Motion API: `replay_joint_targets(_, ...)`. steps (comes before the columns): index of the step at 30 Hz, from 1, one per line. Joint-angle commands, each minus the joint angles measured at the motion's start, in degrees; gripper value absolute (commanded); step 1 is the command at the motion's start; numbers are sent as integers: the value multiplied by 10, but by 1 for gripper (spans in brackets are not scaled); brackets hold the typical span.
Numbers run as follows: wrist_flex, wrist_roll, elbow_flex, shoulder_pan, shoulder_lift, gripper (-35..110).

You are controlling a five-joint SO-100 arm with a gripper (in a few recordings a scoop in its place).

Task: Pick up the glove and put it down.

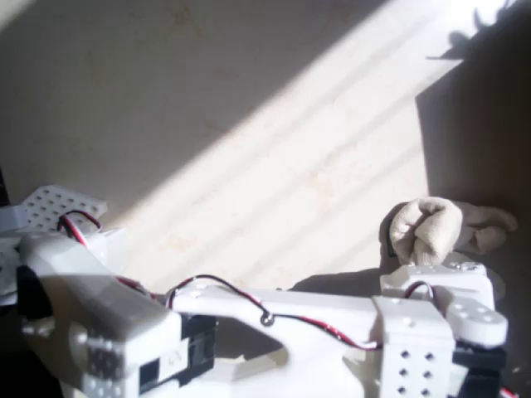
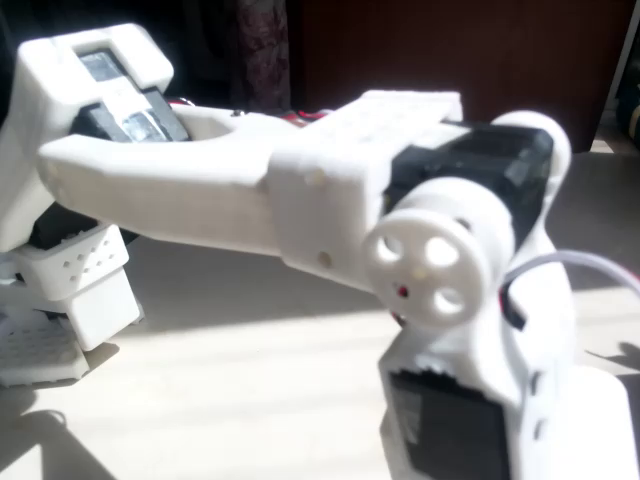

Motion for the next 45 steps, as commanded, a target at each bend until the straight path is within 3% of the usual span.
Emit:
replay_joint_targets(1, 3, -4, -18, -2, 13, 29)
replay_joint_targets(11, 17, -3, -18, -5, 80, 28)
replay_joint_targets(21, 43, 5, -18, -121, 150, 28)
replay_joint_targets(29, 41, 14, -13, -200, 134, 28)
replay_joint_targets(45, 2, 28, -18, -205, 29, 28)
